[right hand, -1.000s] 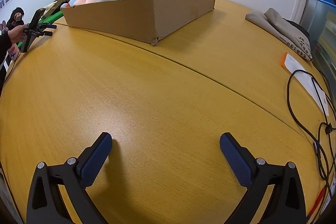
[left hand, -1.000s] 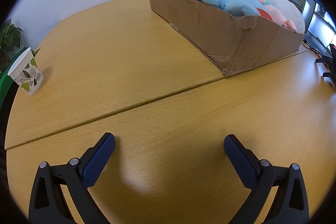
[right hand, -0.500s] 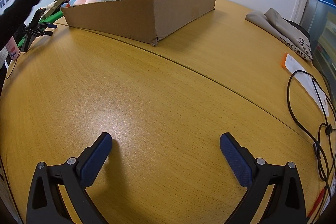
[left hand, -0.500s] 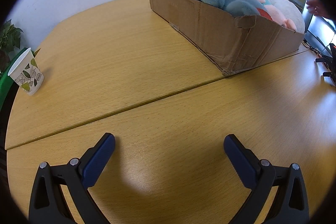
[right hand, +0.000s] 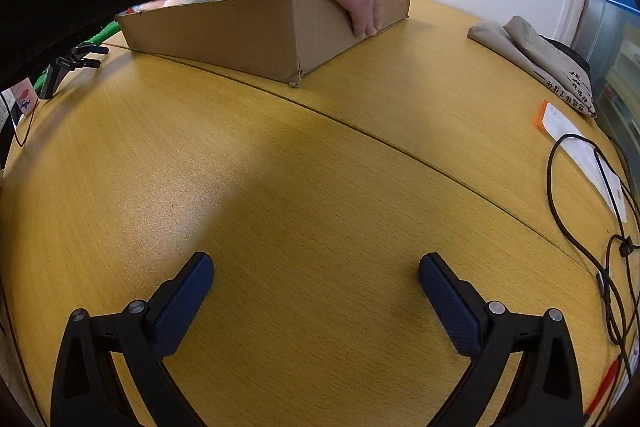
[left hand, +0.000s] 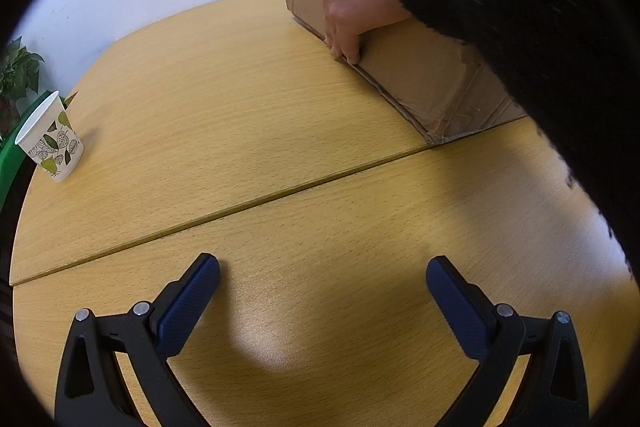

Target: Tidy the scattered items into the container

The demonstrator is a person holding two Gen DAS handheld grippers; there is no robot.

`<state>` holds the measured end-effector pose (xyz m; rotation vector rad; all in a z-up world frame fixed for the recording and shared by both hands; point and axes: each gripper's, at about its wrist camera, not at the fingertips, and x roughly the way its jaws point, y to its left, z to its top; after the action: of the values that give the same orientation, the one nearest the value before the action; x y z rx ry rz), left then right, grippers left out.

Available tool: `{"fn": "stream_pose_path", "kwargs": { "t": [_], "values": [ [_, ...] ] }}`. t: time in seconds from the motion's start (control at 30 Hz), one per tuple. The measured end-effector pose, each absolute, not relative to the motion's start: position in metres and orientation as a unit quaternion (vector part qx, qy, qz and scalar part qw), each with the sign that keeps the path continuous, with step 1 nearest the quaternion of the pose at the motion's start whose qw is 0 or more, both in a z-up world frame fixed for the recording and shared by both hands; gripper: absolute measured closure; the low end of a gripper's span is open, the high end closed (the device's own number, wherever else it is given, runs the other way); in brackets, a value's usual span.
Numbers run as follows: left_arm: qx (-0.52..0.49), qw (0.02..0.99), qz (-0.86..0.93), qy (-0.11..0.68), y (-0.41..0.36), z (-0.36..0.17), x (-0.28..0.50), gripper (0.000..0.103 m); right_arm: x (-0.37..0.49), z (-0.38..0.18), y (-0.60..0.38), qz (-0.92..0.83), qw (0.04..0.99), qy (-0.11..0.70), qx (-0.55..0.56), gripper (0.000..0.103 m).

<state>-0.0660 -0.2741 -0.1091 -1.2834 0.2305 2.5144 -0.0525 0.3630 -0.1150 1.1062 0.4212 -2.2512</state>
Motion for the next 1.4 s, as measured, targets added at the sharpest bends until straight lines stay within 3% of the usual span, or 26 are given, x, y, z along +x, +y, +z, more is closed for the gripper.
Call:
{"fn": "stream_pose_path", "kwargs": {
  "t": [1.4],
  "values": [
    [-0.447, 0.154, 0.878, 0.080, -0.2765, -0.1092, -0.0643, 0.000, -0.0506, -0.1161, 0.3631, -0.842, 0.303, 0.163, 0.415, 0.000]
  ]
}}
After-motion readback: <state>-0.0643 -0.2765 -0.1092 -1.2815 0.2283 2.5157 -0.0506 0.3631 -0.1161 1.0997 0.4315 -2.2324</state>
